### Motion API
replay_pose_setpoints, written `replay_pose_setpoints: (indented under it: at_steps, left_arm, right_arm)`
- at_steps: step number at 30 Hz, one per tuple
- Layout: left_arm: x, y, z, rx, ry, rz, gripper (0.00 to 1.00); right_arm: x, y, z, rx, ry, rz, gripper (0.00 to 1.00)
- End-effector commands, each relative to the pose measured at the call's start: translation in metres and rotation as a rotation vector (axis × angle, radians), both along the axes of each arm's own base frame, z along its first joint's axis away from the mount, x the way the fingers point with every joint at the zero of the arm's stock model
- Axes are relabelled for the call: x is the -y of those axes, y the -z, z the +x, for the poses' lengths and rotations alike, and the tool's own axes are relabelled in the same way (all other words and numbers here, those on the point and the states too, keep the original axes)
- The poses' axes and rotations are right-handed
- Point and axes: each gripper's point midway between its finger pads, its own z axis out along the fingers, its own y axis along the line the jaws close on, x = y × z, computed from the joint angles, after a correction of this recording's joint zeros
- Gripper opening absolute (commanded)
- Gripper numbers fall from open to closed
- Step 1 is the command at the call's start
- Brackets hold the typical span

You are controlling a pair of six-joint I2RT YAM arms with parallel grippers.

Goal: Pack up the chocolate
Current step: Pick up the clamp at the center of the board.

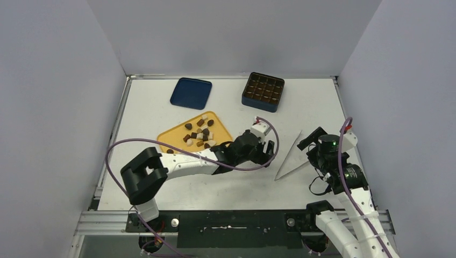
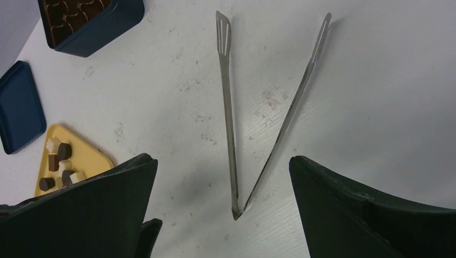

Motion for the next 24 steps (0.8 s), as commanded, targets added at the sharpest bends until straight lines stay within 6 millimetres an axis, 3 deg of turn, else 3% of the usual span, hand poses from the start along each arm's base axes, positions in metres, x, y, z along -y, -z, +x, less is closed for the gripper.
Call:
replay_pose_setpoints:
  at_steps: [1, 4, 7, 11, 12, 17, 20, 24]
  left_arm:
    - [0.032, -0.031, 0.014, 0.057, 0.001, -0.109, 0.69]
    - [0.026, -0.034, 0.018, 0.057, -0.007, -0.125, 0.69]
    - [-0.001, -0.041, 0.034, -0.001, -0.076, -0.139, 0.7]
    - [-0.064, -0.062, 0.054, -0.06, -0.163, -0.169, 0.73]
    - [-0.081, -0.077, 0.054, -0.043, -0.184, -0.173, 0.74]
    - [-0.168, -0.107, 0.051, 0.022, -0.324, -0.044, 0.89]
    - [-0.21, -0.118, 0.041, 0.085, -0.402, 0.024, 0.97]
    - [-0.248, -0.123, 0.031, 0.167, -0.477, 0.061, 0.97]
  right_arm:
    - [0.007, 0.006, -0.003, 0.002, 0.101, 0.038, 1.0]
    - [0.005, 0.023, -0.004, -0.046, 0.116, 0.049, 1.0]
    - [0.003, 0.04, -0.001, -0.098, 0.119, 0.051, 1.0]
    - [-0.007, 0.069, 0.003, -0.206, 0.123, 0.078, 1.0]
    - [-0.01, 0.077, 0.003, -0.236, 0.118, 0.086, 1.0]
    - [-0.025, 0.115, 0.003, -0.373, 0.114, 0.132, 1.0]
    - [-0.034, 0.124, 0.008, -0.409, 0.093, 0.15, 1.0]
    - [-0.039, 0.128, 0.014, -0.417, 0.1, 0.153, 1.0]
